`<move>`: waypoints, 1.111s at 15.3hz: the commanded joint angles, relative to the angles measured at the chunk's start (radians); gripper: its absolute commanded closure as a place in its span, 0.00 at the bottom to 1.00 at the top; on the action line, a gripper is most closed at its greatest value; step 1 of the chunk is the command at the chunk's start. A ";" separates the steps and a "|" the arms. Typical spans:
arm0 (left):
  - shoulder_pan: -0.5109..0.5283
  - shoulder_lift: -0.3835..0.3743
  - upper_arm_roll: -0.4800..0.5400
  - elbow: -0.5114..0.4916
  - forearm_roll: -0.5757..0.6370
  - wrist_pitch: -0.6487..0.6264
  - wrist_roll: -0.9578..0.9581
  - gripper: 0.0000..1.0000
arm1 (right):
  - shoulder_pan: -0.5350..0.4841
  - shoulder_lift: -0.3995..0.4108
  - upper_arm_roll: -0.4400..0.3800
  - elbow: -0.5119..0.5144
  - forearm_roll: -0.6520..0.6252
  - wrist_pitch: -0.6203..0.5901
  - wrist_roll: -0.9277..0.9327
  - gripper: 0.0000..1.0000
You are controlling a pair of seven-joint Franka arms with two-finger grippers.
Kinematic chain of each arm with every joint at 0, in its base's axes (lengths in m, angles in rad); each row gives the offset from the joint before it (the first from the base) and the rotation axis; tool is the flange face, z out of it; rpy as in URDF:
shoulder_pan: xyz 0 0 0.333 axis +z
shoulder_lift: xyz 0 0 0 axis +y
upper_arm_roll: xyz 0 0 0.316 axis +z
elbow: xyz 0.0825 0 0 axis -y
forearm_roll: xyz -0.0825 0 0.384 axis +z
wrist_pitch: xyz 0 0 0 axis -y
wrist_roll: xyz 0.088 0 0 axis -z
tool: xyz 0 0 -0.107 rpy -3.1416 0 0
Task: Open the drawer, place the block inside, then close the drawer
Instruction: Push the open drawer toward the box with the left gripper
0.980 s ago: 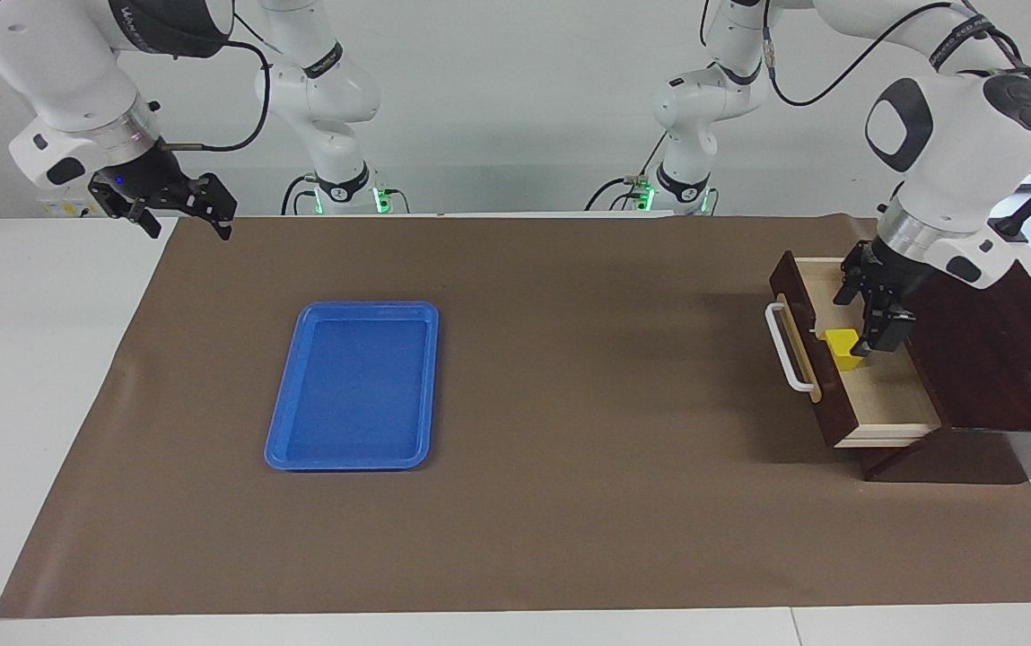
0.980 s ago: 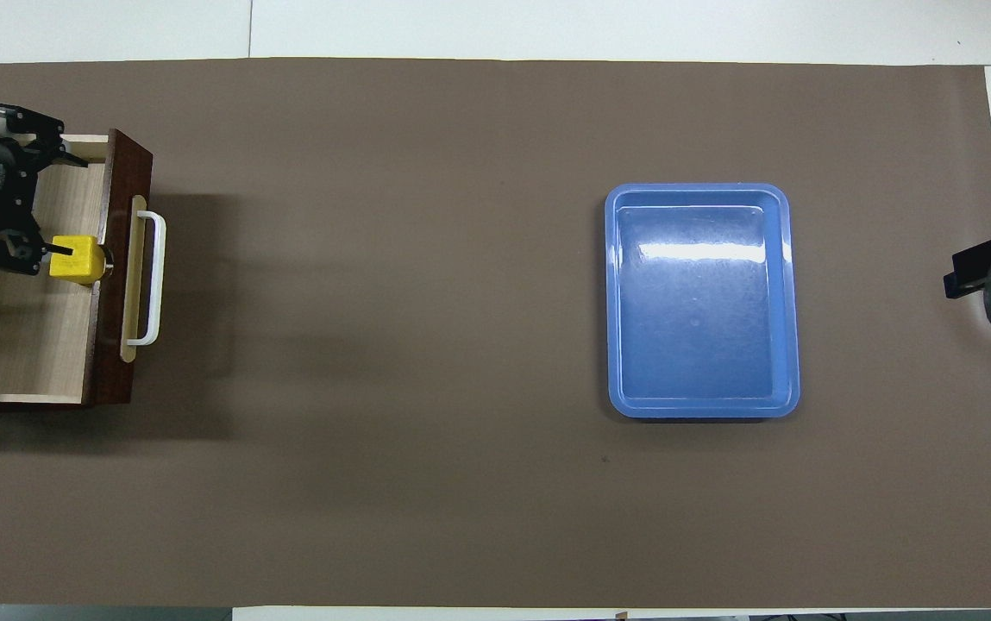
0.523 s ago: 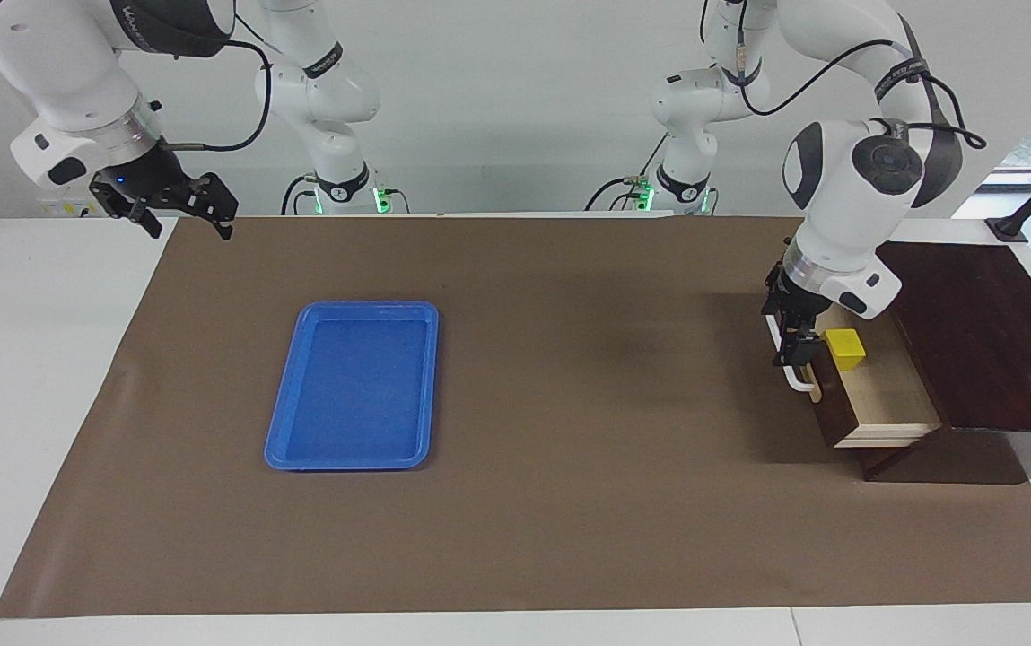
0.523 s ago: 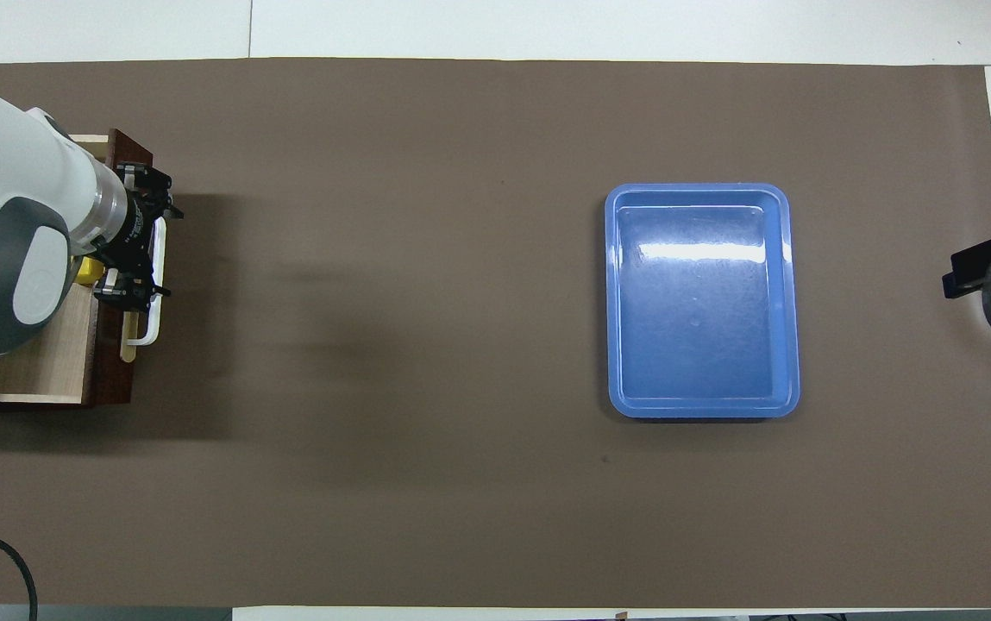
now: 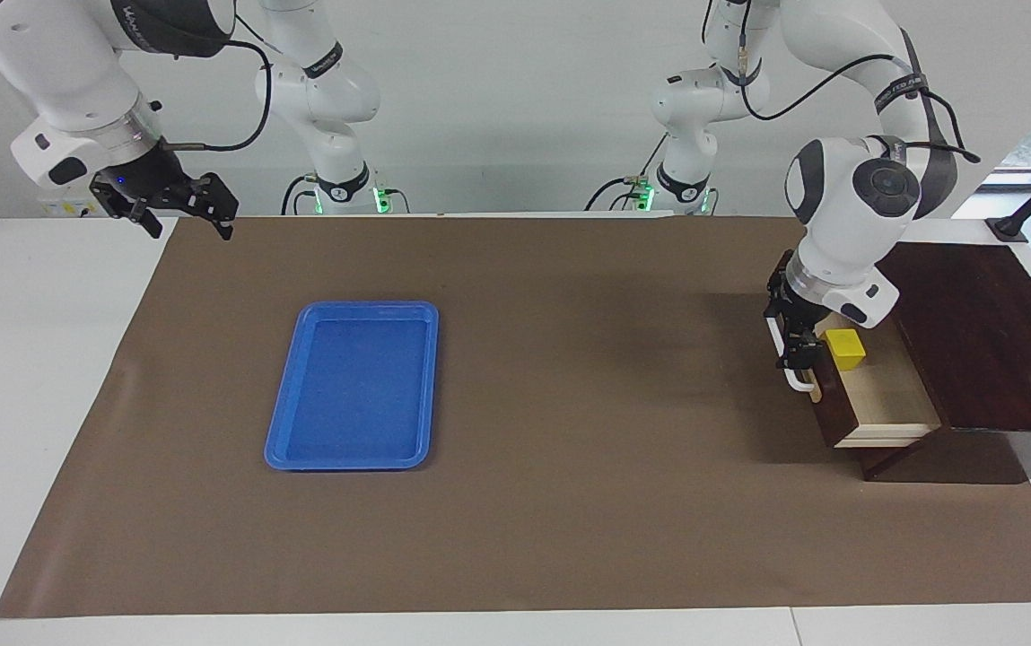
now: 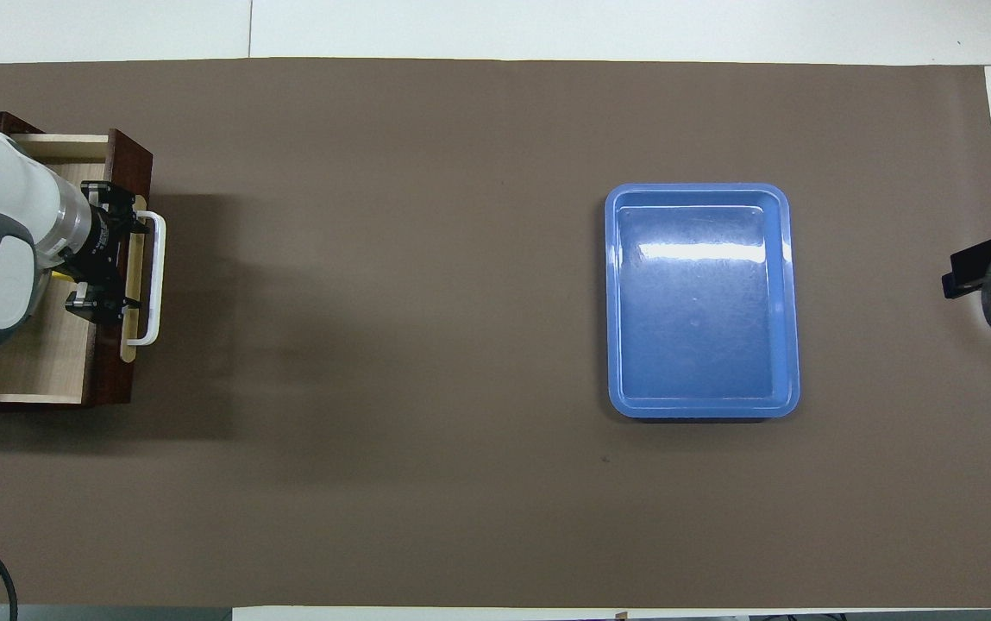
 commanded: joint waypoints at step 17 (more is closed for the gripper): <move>0.190 -0.033 0.003 -0.029 0.056 0.029 0.166 0.00 | -0.021 -0.008 0.009 -0.004 0.011 0.023 0.010 0.00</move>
